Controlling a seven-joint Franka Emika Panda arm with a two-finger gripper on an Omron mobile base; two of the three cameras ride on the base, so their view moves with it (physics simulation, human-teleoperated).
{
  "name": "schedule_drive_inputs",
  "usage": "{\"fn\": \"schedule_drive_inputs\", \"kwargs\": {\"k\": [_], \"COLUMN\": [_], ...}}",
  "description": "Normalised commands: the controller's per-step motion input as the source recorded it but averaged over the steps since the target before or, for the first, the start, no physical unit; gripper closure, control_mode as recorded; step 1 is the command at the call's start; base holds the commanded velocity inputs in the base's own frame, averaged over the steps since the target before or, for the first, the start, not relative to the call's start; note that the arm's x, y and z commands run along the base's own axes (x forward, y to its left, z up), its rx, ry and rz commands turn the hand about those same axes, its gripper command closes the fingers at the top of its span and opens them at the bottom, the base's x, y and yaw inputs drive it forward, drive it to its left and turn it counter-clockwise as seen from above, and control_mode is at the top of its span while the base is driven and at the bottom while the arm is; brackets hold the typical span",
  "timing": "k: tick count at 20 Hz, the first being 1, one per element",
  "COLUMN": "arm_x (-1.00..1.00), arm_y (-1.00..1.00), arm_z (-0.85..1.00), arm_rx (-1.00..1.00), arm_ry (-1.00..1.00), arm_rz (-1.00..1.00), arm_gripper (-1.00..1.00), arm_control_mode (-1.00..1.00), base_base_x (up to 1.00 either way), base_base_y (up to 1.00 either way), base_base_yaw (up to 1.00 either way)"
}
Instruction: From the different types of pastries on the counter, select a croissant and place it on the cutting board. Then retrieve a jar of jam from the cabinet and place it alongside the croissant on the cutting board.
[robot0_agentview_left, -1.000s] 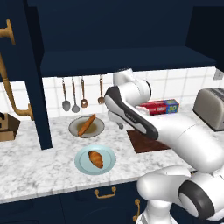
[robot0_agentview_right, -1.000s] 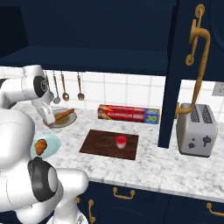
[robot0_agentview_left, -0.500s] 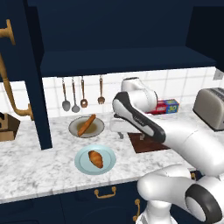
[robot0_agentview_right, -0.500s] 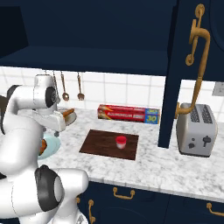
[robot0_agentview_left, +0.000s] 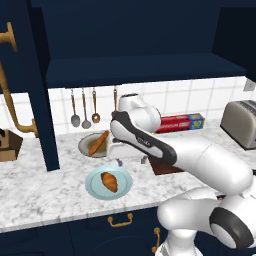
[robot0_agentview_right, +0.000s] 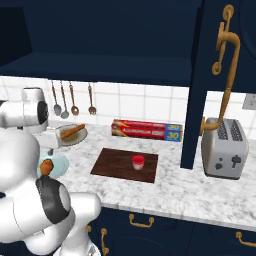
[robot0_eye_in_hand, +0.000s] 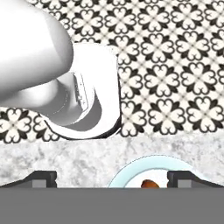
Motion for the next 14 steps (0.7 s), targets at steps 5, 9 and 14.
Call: {"fn": "schedule_drive_inputs", "kwargs": {"k": [5, 9, 14], "arm_x": [0.55, 0.43, 0.37], "arm_y": [0.70, 0.54, 0.05], "arm_z": [-0.09, 0.00, -0.16], "arm_rx": [0.00, 0.01, 0.00], "arm_ry": [0.00, 0.00, 0.00], "arm_rz": [0.24, 0.25, 0.27], "arm_gripper": [-1.00, -1.00, -1.00], "arm_control_mode": [-1.00, -1.00, -1.00], "base_base_x": [0.00, 0.00, 0.00], "base_base_y": [0.00, 0.00, 0.00], "base_base_yaw": [0.00, 0.00, 0.00]}}
